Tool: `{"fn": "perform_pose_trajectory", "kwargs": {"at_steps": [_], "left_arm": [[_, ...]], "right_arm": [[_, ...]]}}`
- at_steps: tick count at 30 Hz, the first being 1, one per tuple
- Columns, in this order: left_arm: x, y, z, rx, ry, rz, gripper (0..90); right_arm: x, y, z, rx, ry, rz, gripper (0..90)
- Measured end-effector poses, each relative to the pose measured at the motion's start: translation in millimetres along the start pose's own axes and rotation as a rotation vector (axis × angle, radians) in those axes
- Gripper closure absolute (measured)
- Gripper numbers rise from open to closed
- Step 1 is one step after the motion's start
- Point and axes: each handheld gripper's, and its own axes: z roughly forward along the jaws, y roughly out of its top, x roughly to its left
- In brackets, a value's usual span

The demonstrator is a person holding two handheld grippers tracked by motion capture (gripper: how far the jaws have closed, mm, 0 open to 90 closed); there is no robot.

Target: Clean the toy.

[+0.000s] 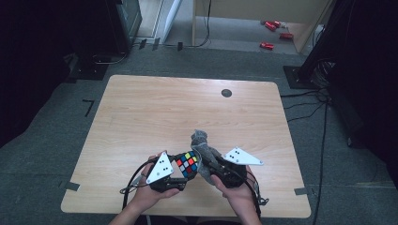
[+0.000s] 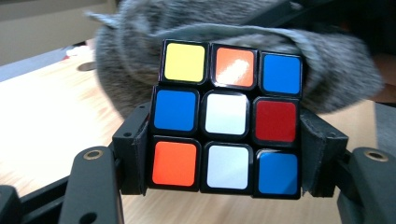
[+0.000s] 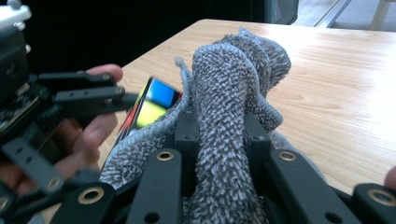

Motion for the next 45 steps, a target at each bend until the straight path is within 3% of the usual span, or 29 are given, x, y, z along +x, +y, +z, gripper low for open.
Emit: {"fn": "perform_pose_trajectory", "kwargs": {"at_steps": [4,7,10,11,14,17,20,23,24,25,29,30,35,40,45], "left_arm": [[-0.4,-3.2,4.3,0.017,-0.019,-0.023,33.4],[-9.2,-2.3,6.5,0.021,-0.034,0.024,33.5],[-10.0,-0.7,5.6,0.013,-0.026,0.030,33.4],[-6.4,0.5,2.2,-0.001,-0.012,0.019,33.4],[1.3,0.0,-1.2,-0.001,0.003,-0.001,33.3],[2.3,-2.8,2.0,0.017,-0.004,-0.015,33.4],[-3.5,-3.5,5.1,0.029,-0.010,0.014,33.4],[-3.6,-2.0,3.7,0.021,0.003,0.018,33.4],[-1.5,-1.2,1.4,0.006,0.006,0.009,33.4],[2.9,0.2,-2.7,-0.012,0.017,-0.001,33.4],[13.0,2.7,-10.7,-0.042,0.037,-0.032,33.4],[21.0,3.9,-16.4,-0.066,0.038,-0.075,33.4],[36.7,3.5,-25.8,-0.134,-0.007,-0.198,33.4],[39.8,5.7,-30.3,-0.183,-0.063,-0.242,33.4],[42.1,4.8,-31.5,-0.181,-0.066,-0.248,33.4]], "right_arm": [[12.3,3.4,-1.5,-0.016,0.036,-0.034,74.8],[16.1,5.8,-3.2,-0.030,0.047,-0.050,74.6],[11.8,5.5,-3.3,-0.035,0.036,-0.039,74.6],[3.2,2.2,-1.2,-0.022,0.006,-0.021,74.7],[-1.9,-2.8,2.4,-0.005,-0.004,0.006,74.8],[6.5,-0.4,1.6,-0.015,0.021,-0.020,74.8],[17.2,3.4,-1.0,-0.034,0.049,-0.064,74.7],[16.1,3.8,-1.4,-0.041,0.055,-0.063,74.6],[12.9,3.2,-0.9,-0.042,0.053,-0.049,74.6],[2.6,0.1,1.3,-0.019,0.020,-0.032,74.7],[-7.6,-4.0,1.9,-0.017,0.003,-0.010,74.4],[-10.2,-5.3,2.8,-0.026,0.009,-0.008,74.2],[-9.6,-11.0,9.0,-0.040,0.080,-0.011,73.4],[-1.6,-21.5,21.3,-0.019,0.144,-0.055,73.5],[12.2,-28.5,30.4,0.017,0.199,-0.153,73.4]]}}
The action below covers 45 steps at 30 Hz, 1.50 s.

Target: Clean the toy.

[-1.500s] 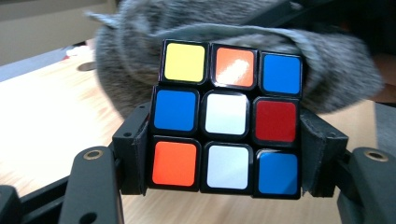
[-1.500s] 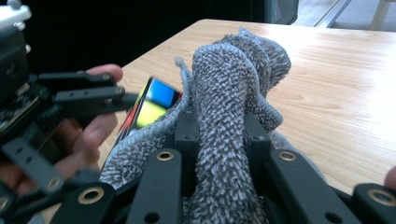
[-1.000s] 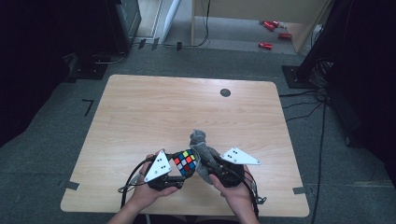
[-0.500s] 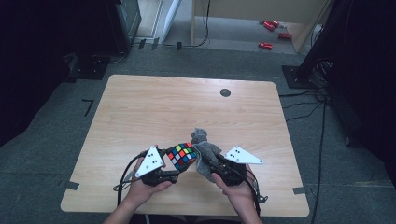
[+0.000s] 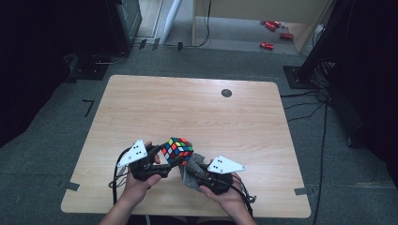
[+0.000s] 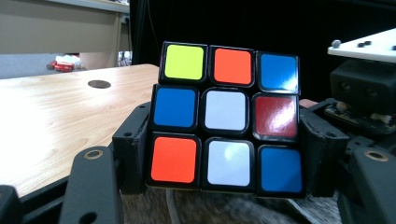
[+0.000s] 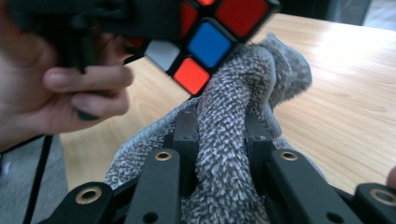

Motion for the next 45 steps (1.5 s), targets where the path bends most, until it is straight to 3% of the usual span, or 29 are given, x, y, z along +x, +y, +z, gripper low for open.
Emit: {"fn": "perform_pose_trajectory", "kwargs": {"at_steps": [3,8,13,18,21,23,25,28,33,35,39,40,41,42,44,45], "left_arm": [[2.7,-0.7,-0.3,0.003,0.012,-0.003,33.4],[1.9,-2.4,2.8,0.021,-0.005,-0.008,33.5],[1.5,-2.1,2.5,0.015,0.009,-0.011,33.4],[6.7,-0.5,-3.2,-0.037,0.038,-0.067,33.4],[4.1,-3.1,-0.9,-0.061,0.030,-0.093,33.4],[1.9,-4.3,1.4,-0.056,0.026,-0.088,33.4],[-4.3,-7.3,7.5,-0.040,0.035,-0.060,33.4],[-3.4,-7.2,6.6,-0.051,0.046,-0.072,33.6],[-1.4,-5.4,2.5,-0.074,0.044,-0.084,33.6],[-3.7,-7.0,5.3,-0.063,0.043,-0.077,33.5],[-7.1,-10.2,9.4,-0.058,0.037,-0.074,33.5],[-7.5,-10.8,10.2,-0.050,0.043,-0.064,33.5],[-7.5,-10.8,10.2,-0.050,0.043,-0.064,33.5],[-7.9,-12.7,11.2,-0.041,0.044,-0.065,33.5],[-8.2,-13.2,11.6,-0.040,0.043,-0.068,33.5],[-8.8,-12.8,11.4,-0.045,0.041,-0.064,33.5]], "right_arm": [[-1.6,2.9,-4.2,-0.009,-0.003,-0.008,73.5],[-11.2,7.6,-16.6,-0.090,-0.033,0.039,73.3],[-6.8,3.3,-9.1,-0.045,-0.007,0.024,73.2],[3.4,-0.5,3.6,0.033,0.069,0.001,73.1],[8.5,-2.8,10.8,0.029,0.125,0.071,73.2],[11.0,-3.5,14.2,0.003,0.158,0.128,73.3],[12.0,-3.9,15.0,-0.027,0.160,0.178,73.5],[7.5,-6.5,12.9,-0.067,0.144,0.269,74.0],[-7.9,-15.9,9.0,-0.096,0.022,0.388,74.3],[-6.5,-16.9,9.8,-0.098,0.027,0.399,74.3],[10.1,-14.9,19.4,-0.074,0.139,0.389,74.1],[11.9,-15.5,21.6,-0.072,0.176,0.401,74.1],[11.9,-15.5,21.6,-0.072,0.176,0.401,74.1],[16.3,-16.6,25.9,-0.067,0.230,0.427,74.1],[16.8,-16.6,26.1,-0.071,0.230,0.432,74.2],[12.8,-16.2,22.1,-0.108,0.193,0.456,74.4]]}}
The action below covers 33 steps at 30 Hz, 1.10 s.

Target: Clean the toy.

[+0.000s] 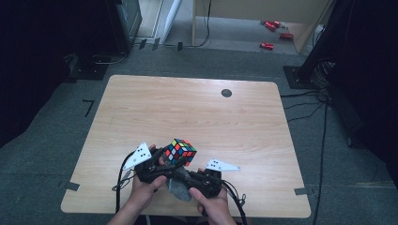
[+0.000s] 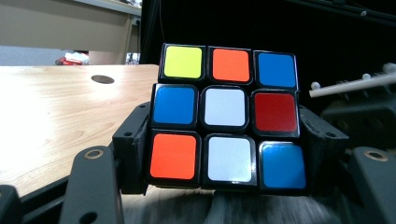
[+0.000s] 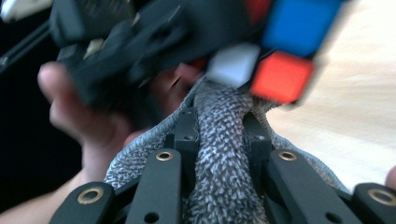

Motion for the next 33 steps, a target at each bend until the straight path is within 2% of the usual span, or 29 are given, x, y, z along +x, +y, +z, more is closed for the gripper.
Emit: {"fn": "perform_pose_trajectory", "kwargs": {"at_steps": [2,4,5,7,8,9,10,12,14,17,19,20,22,27,30,33], "left_arm": [[-0.1,1.6,-1.2,-0.013,0.002,0.000,33.8],[1.3,3.4,-3.2,-0.024,0.004,0.000,33.8],[2.7,4.4,-4.7,-0.026,0.006,0.001,33.8],[4.2,5.3,-6.3,-0.025,0.011,0.000,33.8],[5.8,5.9,-7.6,-0.028,0.018,-0.005,33.8],[8.5,6.7,-9.4,-0.032,0.025,-0.011,33.8],[11.4,8.0,-11.4,-0.037,0.036,-0.025,33.8],[14.3,9.0,-13.1,-0.036,0.048,-0.023,33.8],[16.6,9.0,-13.7,-0.029,0.057,-0.021,33.8],[19.1,7.6,-12.6,-0.010,0.076,-0.014,33.8],[20.3,6.2,-11.7,0.007,0.083,-0.001,33.8],[20.3,6.2,-11.7,0.007,0.083,-0.001,33.8],[23.1,3.7,-9.8,0.025,0.079,0.001,33.8],[26.3,2.3,-8.7,0.041,0.086,-0.012,33.8],[27.9,3.7,-9.4,0.052,0.095,-0.014,33.8],[30.5,3.8,-9.2,0.067,0.102,-0.029,33.8]], "right_arm": [[-5.4,2.7,-5.8,-0.026,-0.029,0.021,74.4],[-12.3,4.0,-11.3,-0.045,-0.078,0.033,74.4],[-16.0,4.5,-13.2,-0.045,-0.108,0.038,74.4],[-22.4,6.8,-17.8,-0.042,-0.211,0.023,74.1],[-22.4,6.8,-17.8,-0.042,-0.211,0.023,74.1],[-26.1,9.0,-21.1,-0.043,-0.265,-0.007,73.9],[-32.4,15.5,-31.1,-0.057,-0.388,-0.114,73.0],[-37.8,21.9,-39.8,-0.055,-0.468,-0.192,71.6],[-44.4,26.3,-44.9,-0.039,-0.504,-0.236,69.9],[-56.0,27.2,-48.6,-0.013,-0.556,-0.258,69.7],[-61.3,24.8,-48.4,0.001,-0.601,-0.294,69.6],[-61.3,24.8,-48.4,0.001,-0.601,-0.294,69.6],[-68.5,20.9,-46.3,0.029,-0.630,-0.311,65.3],[-74.1,19.3,-40.6,0.095,-0.616,-0.310,40.0],[-68.4,24.2,-43.1,0.074,-0.593,-0.338,30.2],[-59.4,28.1,-44.5,0.039,-0.549,-0.368,24.1]]}}
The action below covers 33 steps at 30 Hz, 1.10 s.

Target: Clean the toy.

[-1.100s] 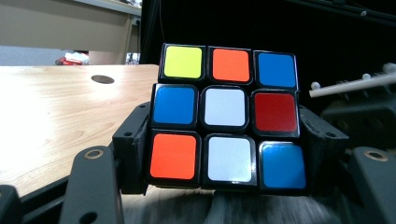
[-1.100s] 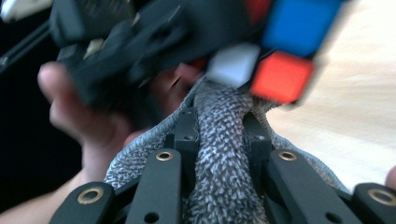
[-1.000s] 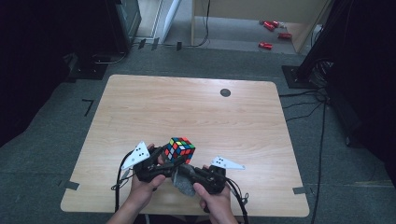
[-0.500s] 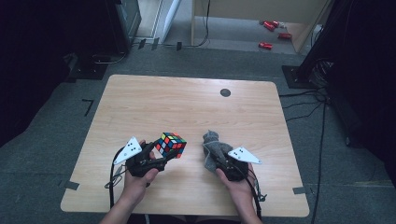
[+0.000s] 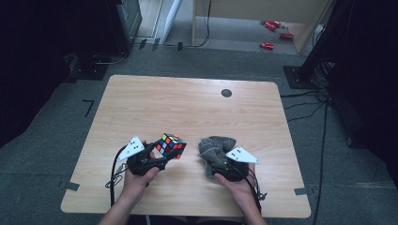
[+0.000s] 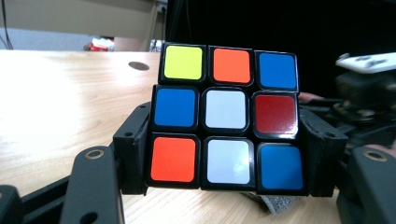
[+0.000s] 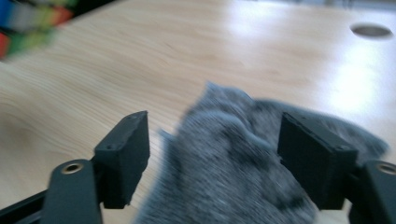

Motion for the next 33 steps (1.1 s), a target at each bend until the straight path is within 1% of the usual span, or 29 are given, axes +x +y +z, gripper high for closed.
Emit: {"fn": "perform_pose_trajectory", "kwargs": {"at_steps": [2,4,6,8,10,14,15,16,19,23,25,28,30,31,32,33], "left_arm": [[1.1,-0.2,1.0,0.013,0.008,-0.012,33.8],[0.4,-0.3,2.1,0.022,0.004,-0.021,33.8],[-1.1,0.2,3.1,0.040,-0.009,-0.018,33.8],[-4.3,0.6,4.8,0.053,-0.023,-0.012,33.8],[-7.8,0.7,6.9,0.069,-0.038,-0.002,33.8],[-13.2,0.3,11.6,0.111,-0.073,0.010,33.8],[-13.2,0.3,11.6,0.111,-0.073,0.010,33.8],[-15.4,-0.3,13.8,0.129,-0.086,0.014,33.7],[-18.8,-1.1,16.5,0.155,-0.107,0.009,33.8],[-24.4,-2.2,21.1,0.185,-0.130,0.004,33.7],[-27.3,-3.0,23.6,0.200,-0.150,-0.002,33.7],[-32.8,-4.4,26.9,0.220,-0.171,0.007,33.7],[-34.6,-4.8,27.5,0.225,-0.173,0.010,33.7],[-35.2,-5.0,28.4,0.230,-0.166,0.011,33.6],[-34.7,-5.2,28.6,0.231,-0.162,0.004,33.2],[-33.6,-5.4,28.8,0.230,-0.162,0.002,33.1]], "right_arm": [[7.1,2.4,-1.7,-0.030,0.035,-0.033,21.0],[16.1,3.9,-2.4,-0.057,0.074,-0.074,19.2],[25.1,4.7,-3.0,-0.081,0.114,-0.113,18.7],[33.1,4.8,-3.0,-0.101,0.145,-0.148,19.6],[40.4,3.8,-3.3,-0.126,0.177,-0.189,23.1],[52.0,1.6,-3.1,-0.158,0.207,-0.264,23.4],[54.1,1.1,-2.9,-0.165,0.201,-0.284,23.2],[56.3,0.6,-2.7,-0.173,0.195,-0.303,23.2],[59.5,-0.8,-2.2,-0.189,0.191,-0.339,22.3],[64.5,-2.0,-1.5,-0.200,0.171,-0.383,20.3],[66.9,-2.6,-0.9,-0.202,0.164,-0.405,20.9],[70.4,-4.9,0.6,-0.200,0.140,-0.442,23.1],[71.5,-5.6,0.7,-0.198,0.139,-0.446,24.7],[74.1,-7.2,0.7,-0.200,0.118,-0.480,27.9],[74.9,-7.6,0.5,-0.201,0.111,-0.495,30.7],[75.9,-7.8,0.2,-0.197,0.104,-0.510,31.6]]}}
